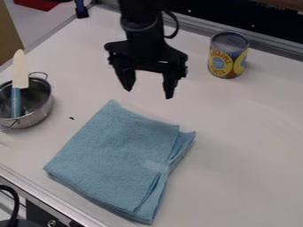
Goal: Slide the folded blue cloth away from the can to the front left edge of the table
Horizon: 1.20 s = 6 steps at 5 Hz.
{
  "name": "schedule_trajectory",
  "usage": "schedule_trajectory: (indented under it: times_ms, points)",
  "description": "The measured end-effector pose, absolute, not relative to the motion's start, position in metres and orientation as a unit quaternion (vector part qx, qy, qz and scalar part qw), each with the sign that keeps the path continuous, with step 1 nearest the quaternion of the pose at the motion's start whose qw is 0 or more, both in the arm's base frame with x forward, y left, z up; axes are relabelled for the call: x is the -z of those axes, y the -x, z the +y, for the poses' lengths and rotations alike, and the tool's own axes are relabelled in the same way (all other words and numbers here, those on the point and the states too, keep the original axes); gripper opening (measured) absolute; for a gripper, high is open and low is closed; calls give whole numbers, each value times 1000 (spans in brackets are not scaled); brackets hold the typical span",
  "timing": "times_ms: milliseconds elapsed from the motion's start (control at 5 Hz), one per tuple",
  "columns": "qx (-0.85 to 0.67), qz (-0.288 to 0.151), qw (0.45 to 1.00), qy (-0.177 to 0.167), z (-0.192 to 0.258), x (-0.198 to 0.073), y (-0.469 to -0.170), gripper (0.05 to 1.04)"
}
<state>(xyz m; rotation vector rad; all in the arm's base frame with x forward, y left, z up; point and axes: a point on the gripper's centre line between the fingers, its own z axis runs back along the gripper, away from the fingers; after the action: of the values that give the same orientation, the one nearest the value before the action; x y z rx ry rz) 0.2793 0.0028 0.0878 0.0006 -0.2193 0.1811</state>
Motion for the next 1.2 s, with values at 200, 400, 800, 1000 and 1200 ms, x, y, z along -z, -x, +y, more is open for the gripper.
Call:
schedule_trajectory:
  times_ms: [200, 400, 800, 1000, 1200]
  points:
    - [-60, -107, 992, -6, -11, -81, -298, 999]
    - [-38, -116, 992, -19, -23, -73, -315, 999]
    - [-15, -133, 991, 17, -39, -66, -341, 999]
    - [-28, -162, 986, 29, -54, -60, -352, 999]
    - [-22, -149, 988, 37, -74, -49, -352, 999]
